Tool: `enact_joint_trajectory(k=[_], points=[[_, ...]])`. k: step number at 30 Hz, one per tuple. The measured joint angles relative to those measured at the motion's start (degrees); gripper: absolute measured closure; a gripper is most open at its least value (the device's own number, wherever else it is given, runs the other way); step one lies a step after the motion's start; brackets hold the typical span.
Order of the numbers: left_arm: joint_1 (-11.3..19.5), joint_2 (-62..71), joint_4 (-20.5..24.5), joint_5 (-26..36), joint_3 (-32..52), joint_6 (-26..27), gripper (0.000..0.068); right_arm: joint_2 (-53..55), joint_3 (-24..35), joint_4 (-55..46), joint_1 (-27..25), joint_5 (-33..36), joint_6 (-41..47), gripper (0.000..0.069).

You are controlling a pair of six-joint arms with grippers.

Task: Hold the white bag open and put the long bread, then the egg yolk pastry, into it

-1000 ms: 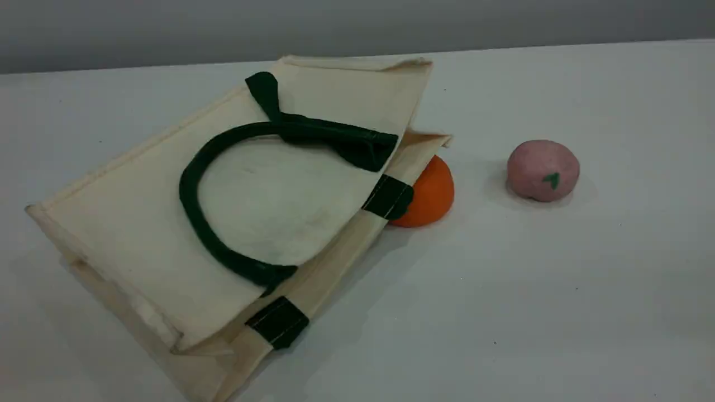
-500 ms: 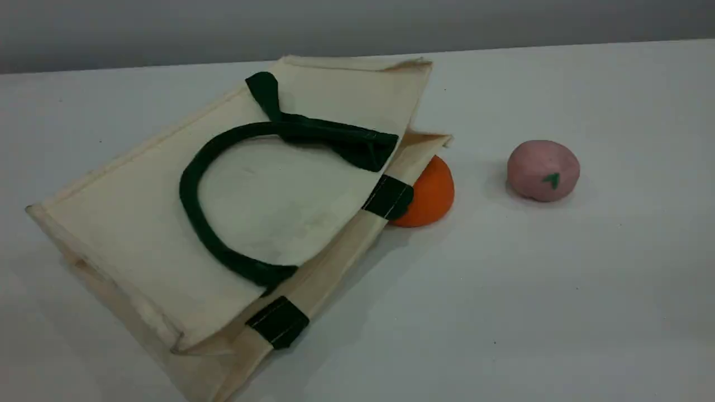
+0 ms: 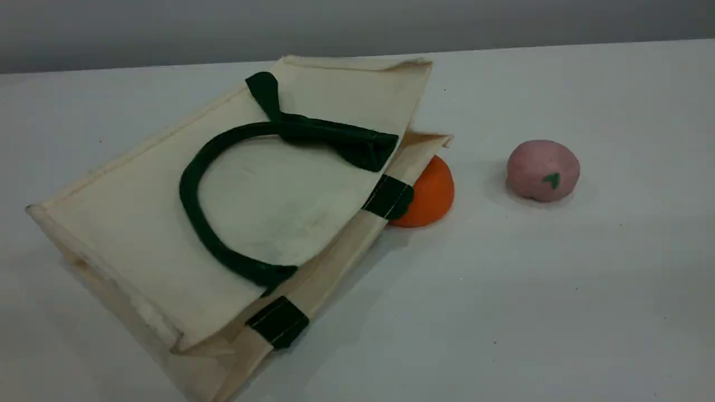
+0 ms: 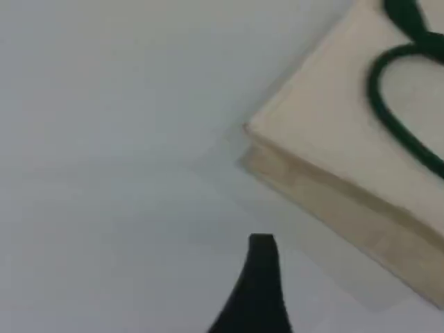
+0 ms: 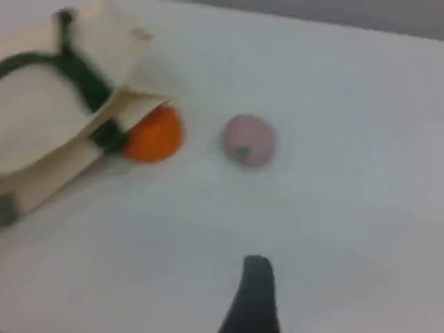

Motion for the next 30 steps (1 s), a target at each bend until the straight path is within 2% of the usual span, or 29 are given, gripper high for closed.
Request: enact_joint_trajectory(k=[2,4,30], points=[[2.88,-0.9,0.0,0.0,0.0,0.0,0.0089,-2.09,0.0,-0.05,-3.49,0.0,0.0,0.0104],[3.77,-2.05,0.0,0.0,0.0,0.0,0.0089,-3.94,0.0,0.02,-5.55,0.0,0.0,0.0104],[3.72,-4.33,0.0,0.0,0.0,0.0,0.0089,-3.94,0.0,0.42,-5.69,-0.1,0.05,0.0104]])
